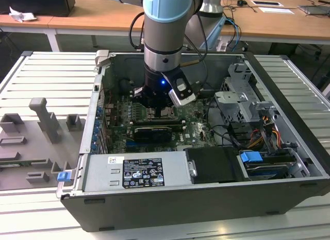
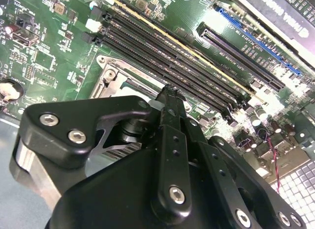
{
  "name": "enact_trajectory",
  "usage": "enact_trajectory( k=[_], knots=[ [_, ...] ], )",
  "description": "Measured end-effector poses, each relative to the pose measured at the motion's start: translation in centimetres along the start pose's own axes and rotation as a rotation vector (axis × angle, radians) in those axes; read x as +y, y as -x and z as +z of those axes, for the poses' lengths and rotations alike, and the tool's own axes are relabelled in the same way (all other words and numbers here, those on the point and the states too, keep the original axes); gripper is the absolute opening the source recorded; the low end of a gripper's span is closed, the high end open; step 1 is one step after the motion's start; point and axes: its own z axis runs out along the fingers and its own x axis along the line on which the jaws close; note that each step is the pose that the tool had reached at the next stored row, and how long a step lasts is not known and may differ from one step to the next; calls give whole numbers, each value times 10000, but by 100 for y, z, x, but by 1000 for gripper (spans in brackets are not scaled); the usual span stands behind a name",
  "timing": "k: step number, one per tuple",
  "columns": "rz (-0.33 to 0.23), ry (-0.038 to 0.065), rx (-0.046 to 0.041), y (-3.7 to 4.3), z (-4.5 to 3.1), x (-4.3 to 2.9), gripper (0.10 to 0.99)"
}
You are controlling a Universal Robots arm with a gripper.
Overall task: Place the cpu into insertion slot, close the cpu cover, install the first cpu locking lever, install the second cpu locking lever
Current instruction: 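Install the second cpu locking lever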
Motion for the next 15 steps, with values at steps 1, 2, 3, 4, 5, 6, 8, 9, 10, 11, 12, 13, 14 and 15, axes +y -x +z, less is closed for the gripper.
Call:
enact_trajectory(
  k=[1, 2, 3, 4, 5, 6, 8, 9, 10, 11, 12, 13, 14, 15],
  knots=[
    [0, -1, 1, 0, 1, 0, 106],
    [0, 0, 0, 0, 1, 0, 106],
    [0, 0, 0, 0, 1, 0, 106],
    [0, 0, 0, 0, 2, 0, 106],
    [0, 0, 0, 0, 2, 0, 106],
    [0, 0, 0, 0, 2, 0, 106],
    [0, 0, 0, 0, 3, 0, 106],
    [1, 0, 1, 0, 3, 0, 106],
    [0, 0, 0, 0, 4, 0, 106],
    [0, 0, 0, 0, 4, 0, 106],
    [0, 0, 1, 0, 4, 0, 106],
    [0, 0, 0, 0, 5, 0, 106],
    [0, 0, 1, 0, 5, 0, 106],
    [0, 0, 0, 0, 5, -1, 106]
  ],
)
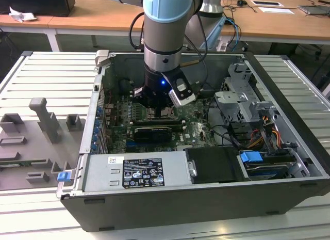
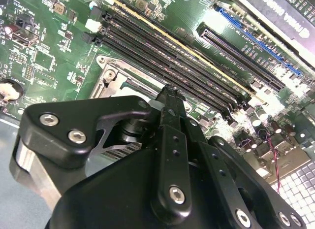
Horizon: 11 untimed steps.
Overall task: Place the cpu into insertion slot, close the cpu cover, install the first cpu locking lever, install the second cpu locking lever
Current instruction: 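Install the second cpu locking lever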
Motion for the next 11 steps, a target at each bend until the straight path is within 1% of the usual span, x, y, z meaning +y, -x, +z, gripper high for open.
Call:
enact_trajectory(
  k=[4, 5, 6, 8, 10, 11],
  knots=[
    [-1, 1, 0, 0, 0, -3, 106],
    [-8, 12, 1, -24, -1, -9, 106],
    [-21, 127, -3, -61, 2, -23, 106],
    [-56, 309, -6, -150, 22, -27, 106],
    [-78, 350, -6, -183, 48, -36, 106],
    [-96, 361, -4, -205, 98, -49, 106]
  ],
)
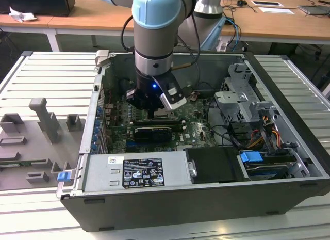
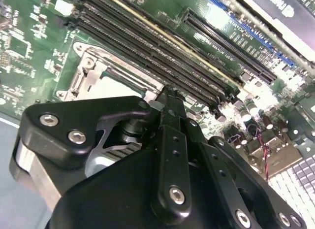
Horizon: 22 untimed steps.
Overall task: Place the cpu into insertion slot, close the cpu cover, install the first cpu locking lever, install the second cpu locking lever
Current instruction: 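Install the second cpu locking lever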
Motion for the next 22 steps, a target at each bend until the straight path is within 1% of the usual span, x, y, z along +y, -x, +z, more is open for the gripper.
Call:
enact_trajectory(
  k=[1, 2, 4, 6, 7, 9, 10, 12, 14, 16, 17, 18, 22],
  knots=[
    [-7, 30, 0, -7, 15, -5, 106],
    [-12, 121, -8, -23, 23, -22, 106],
    [-14, 159, -15, -42, 25, -40, 106],
    [-17, 317, -26, -58, 36, -73, 106],
    [-16, 348, -27, -62, 45, -78, 106],
    [-18, 475, -33, -68, 80, -87, 106],
    [-18, 522, -36, -69, 97, -89, 106],
    [-18, 586, -38, -71, 124, -94, 106],
    [-21, 801, -51, -81, 147, -106, 106],
    [-23, 933, -59, -88, 154, -116, 106],
    [-23, 1044, -69, -99, 161, -130, 106],
    [-26, 1130, -76, -104, 164, -138, 106],
    [-29, 1420, -94, -107, 188, -146, 106]
  ],
)
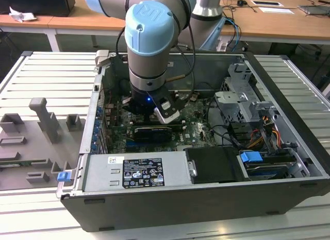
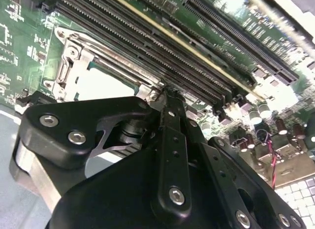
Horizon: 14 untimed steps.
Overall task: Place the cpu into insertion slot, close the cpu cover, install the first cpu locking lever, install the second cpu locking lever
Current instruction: 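Install the second cpu locking lever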
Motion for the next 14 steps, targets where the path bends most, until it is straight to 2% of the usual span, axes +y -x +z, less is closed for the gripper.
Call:
enact_trajectory(
  k=[1, 3, 5, 6, 8, 14],
  knots=[
    [0, 69, -4, -1, 15, -3, 106],
    [0, 118, -3, -2, 30, -12, 106],
    [-2, 133, -13, -1, 13, -5, 106],
    [-4, 124, -5, -1, -29, 5, 106],
    [-2, 126, -8, -1, -56, 13, 106],
    [-1, 124, -7, -2, -59, 14, 106]
  ],
)
